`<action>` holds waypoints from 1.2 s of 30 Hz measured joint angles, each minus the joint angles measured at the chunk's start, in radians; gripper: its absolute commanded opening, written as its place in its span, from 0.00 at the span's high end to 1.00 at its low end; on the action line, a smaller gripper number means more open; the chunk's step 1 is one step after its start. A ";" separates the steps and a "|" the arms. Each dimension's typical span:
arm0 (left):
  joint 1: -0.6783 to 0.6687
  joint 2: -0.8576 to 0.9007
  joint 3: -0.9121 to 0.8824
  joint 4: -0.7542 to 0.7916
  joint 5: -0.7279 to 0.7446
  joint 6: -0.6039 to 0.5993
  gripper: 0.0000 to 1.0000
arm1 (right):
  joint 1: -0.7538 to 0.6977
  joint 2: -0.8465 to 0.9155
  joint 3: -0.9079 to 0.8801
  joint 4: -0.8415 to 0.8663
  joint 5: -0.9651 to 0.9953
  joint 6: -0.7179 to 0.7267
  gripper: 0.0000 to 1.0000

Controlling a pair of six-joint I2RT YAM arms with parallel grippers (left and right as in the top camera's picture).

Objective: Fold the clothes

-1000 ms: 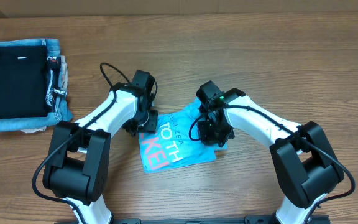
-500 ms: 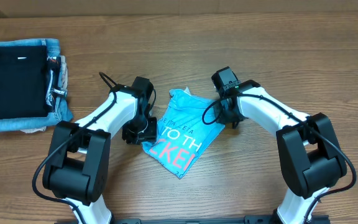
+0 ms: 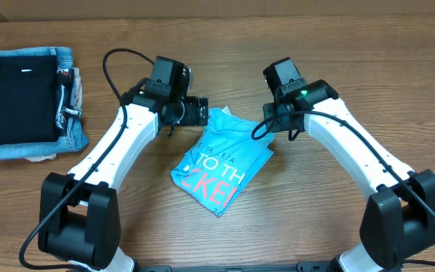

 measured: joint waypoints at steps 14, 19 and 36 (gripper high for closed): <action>-0.002 0.253 0.005 0.104 0.327 0.055 0.20 | 0.000 0.002 0.000 -0.059 0.003 0.036 0.67; -0.016 0.294 0.013 0.100 0.442 0.095 0.46 | 0.000 0.002 0.000 -0.063 0.003 0.049 0.67; -0.003 0.319 0.091 -0.103 0.430 0.222 0.96 | -0.002 -0.051 0.000 -0.063 0.005 0.058 0.67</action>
